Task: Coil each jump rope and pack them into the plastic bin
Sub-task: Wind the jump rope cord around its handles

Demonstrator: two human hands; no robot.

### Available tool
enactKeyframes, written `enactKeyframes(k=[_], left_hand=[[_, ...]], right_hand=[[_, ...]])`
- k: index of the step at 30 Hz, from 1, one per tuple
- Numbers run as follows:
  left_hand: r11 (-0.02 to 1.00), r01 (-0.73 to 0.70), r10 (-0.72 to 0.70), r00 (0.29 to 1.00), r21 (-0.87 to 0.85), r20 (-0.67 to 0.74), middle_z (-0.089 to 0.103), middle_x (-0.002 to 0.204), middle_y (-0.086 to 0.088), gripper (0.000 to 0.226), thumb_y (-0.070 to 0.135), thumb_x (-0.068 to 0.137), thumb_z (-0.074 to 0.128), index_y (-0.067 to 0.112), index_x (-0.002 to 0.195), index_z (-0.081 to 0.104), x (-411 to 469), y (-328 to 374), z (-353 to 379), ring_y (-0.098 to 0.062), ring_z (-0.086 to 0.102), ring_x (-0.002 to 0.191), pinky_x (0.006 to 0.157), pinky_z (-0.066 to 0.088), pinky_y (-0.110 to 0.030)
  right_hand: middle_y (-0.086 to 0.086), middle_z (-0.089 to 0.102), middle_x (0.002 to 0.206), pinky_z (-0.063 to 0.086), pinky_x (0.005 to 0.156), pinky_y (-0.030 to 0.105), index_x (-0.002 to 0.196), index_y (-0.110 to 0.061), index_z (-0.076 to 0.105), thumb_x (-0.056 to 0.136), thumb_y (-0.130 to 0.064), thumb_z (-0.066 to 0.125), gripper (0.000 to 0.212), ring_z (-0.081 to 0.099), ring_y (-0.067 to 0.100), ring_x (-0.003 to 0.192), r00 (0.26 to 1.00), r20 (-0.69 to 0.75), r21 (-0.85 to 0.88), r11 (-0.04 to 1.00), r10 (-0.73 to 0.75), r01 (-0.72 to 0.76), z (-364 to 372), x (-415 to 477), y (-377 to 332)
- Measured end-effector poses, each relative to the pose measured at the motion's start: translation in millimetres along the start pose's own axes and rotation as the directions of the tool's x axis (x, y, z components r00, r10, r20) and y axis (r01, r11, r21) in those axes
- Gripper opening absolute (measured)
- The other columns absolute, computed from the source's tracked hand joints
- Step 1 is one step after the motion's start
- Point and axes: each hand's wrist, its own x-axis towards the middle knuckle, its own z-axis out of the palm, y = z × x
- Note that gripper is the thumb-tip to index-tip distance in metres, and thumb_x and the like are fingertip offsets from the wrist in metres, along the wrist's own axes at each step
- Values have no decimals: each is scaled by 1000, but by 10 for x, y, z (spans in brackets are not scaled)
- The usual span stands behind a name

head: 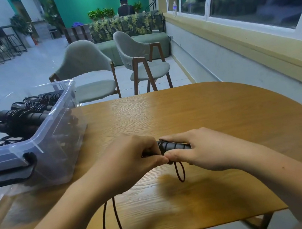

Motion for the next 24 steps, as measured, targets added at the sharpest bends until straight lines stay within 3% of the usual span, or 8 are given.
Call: enactKeyframes(k=[3, 6, 11, 13, 16, 19, 22, 24], left_hand=[[998, -31, 31, 1000, -52, -3, 70, 77, 19, 19, 55, 84, 73, 36, 87, 74, 7, -84, -62, -3, 65, 75, 60, 52, -26], [988, -90, 94, 995, -122, 27, 72, 80, 19, 14, 45, 82, 82, 34, 85, 74, -3, -85, -90, -4, 69, 78, 63, 58, -28], [901, -39, 100, 988, -432, 120, 73, 78, -6, 29, 35, 76, 92, 17, 85, 71, 26, -180, -108, -24, 72, 71, 65, 60, -56], [813, -24, 121, 984, -582, 128, 68, 74, -15, 32, 29, 80, 89, 6, 85, 67, 54, -211, -91, -29, 66, 63, 57, 56, -50], [689, -15, 135, 985, -724, 108, 63, 68, -2, 21, 16, 88, 78, 2, 82, 63, 53, -195, -71, -11, 57, 61, 58, 47, -24], [570, 5, 150, 982, -822, 111, 60, 73, 3, 19, 23, 91, 76, 11, 85, 63, 43, -188, -50, -8, 56, 63, 61, 46, -18], [445, 23, 140, 986, -895, 95, 59, 75, 0, 44, 45, 90, 76, 5, 93, 58, 59, -185, 11, -9, 57, 63, 59, 47, -17], [446, -5, 134, 989, -895, 61, 60, 81, -14, 60, 53, 89, 74, -4, 96, 54, 61, -185, 65, -21, 61, 71, 67, 52, -28]], right_hand=[[-30, 68, 109, 54, 84, 25, 144, -71, 45, 99, -72, 52, 46, 66, -1, 93, 993, 109, 62, 998, -40, 34, -61, -21, 22], [-32, 70, 108, 52, 78, 19, 128, -75, 52, 100, -68, 55, 28, 68, -4, 92, 970, 222, 126, 989, -100, 73, -113, -53, -4], [11, 71, 106, 48, 67, 33, 131, -47, 68, 104, -55, 61, 29, 63, 22, 81, 888, 413, 375, 926, -204, 38, -176, -114, -39], [24, 68, 102, 41, 62, 34, 129, -39, 71, 105, -53, 61, 30, 54, 30, 76, 866, 442, 452, 892, -236, 13, -215, -141, -48], [34, 64, 100, 33, 56, 36, 130, -19, 69, 107, -51, 59, 40, 50, 34, 73, 845, 441, 559, 829, -302, 5, -240, -145, -19], [35, 62, 97, 33, 54, 36, 134, -13, 66, 106, -49, 55, 46, 50, 35, 70, 808, 436, 633, 773, -397, 38, -246, -153, -9], [41, 57, 98, 29, 51, 36, 138, -11, 61, 102, -54, 61, 56, 49, 32, 68, 784, 400, 737, 675, -474, 32, -219, -157, -10], [42, 56, 101, 27, 50, 40, 139, -13, 58, 97, -62, 68, 66, 50, 33, 69, 790, 364, 798, 603, -493, 9, -198, -153, 6]])
